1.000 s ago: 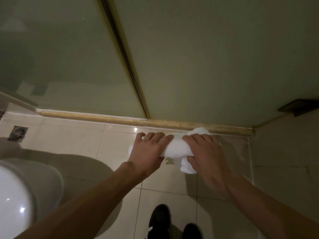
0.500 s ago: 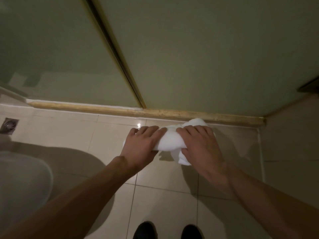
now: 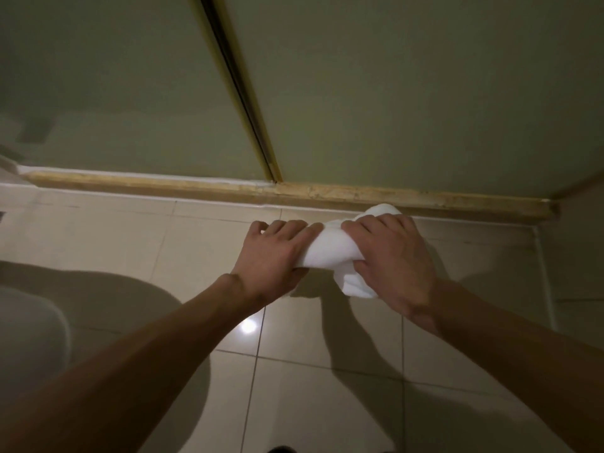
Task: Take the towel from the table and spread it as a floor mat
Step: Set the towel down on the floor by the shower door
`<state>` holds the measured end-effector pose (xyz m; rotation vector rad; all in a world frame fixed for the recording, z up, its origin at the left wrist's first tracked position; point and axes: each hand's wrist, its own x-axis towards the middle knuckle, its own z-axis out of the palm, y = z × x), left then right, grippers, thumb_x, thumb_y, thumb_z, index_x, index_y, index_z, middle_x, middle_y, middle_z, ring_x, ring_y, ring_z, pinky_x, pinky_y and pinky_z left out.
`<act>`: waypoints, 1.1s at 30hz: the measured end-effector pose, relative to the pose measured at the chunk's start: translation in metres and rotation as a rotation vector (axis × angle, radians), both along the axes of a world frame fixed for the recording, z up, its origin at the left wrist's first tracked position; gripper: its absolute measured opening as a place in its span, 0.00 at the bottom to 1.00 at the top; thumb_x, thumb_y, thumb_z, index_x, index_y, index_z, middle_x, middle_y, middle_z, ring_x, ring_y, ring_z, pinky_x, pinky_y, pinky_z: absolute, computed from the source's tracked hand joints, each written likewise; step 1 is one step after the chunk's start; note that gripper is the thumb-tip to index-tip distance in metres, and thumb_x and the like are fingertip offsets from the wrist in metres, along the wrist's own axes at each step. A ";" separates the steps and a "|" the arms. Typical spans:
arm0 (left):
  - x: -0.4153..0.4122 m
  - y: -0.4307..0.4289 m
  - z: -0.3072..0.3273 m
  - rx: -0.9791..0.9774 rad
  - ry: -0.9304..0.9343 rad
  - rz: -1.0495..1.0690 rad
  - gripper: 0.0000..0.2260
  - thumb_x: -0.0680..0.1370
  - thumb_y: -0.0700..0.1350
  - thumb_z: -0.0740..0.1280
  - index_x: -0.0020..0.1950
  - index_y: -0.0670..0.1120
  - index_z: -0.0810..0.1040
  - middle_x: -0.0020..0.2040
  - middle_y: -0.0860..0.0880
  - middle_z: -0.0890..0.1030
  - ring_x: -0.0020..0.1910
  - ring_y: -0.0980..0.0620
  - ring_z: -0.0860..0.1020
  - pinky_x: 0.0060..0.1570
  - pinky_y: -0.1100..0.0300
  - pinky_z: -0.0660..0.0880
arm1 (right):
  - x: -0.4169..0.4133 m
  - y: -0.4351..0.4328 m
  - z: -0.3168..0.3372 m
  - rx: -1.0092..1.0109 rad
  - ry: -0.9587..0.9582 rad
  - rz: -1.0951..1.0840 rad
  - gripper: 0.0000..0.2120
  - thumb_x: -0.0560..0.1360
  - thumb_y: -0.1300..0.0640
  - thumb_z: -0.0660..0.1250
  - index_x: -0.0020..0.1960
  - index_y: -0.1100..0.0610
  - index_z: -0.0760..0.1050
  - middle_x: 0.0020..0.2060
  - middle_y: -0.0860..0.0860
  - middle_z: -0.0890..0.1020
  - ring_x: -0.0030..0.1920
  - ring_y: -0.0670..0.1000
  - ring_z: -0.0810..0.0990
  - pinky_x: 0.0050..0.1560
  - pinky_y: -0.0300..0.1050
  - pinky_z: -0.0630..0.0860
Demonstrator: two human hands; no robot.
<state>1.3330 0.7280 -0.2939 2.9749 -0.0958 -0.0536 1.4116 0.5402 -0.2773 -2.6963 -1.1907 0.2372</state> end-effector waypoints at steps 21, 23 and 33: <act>0.024 0.049 -0.086 0.088 -0.113 -0.153 0.28 0.69 0.48 0.75 0.68 0.44 0.73 0.59 0.41 0.79 0.53 0.39 0.78 0.47 0.48 0.75 | 0.018 0.033 -0.085 -0.069 -0.235 0.119 0.31 0.63 0.51 0.73 0.63 0.57 0.71 0.55 0.56 0.79 0.52 0.59 0.75 0.55 0.55 0.70; 0.019 0.049 -0.089 0.082 -0.118 -0.162 0.30 0.68 0.48 0.76 0.67 0.43 0.73 0.59 0.41 0.79 0.52 0.39 0.78 0.47 0.48 0.75 | 0.013 0.033 -0.086 -0.110 -0.246 0.138 0.32 0.64 0.51 0.73 0.65 0.56 0.69 0.57 0.56 0.78 0.54 0.59 0.75 0.57 0.55 0.69; -0.030 0.037 -0.121 -0.030 0.069 -0.205 0.37 0.72 0.54 0.69 0.75 0.43 0.58 0.76 0.39 0.58 0.76 0.41 0.54 0.73 0.46 0.50 | -0.043 0.016 -0.104 -0.174 -0.267 0.208 0.25 0.73 0.54 0.69 0.67 0.55 0.67 0.61 0.57 0.76 0.58 0.58 0.74 0.62 0.55 0.70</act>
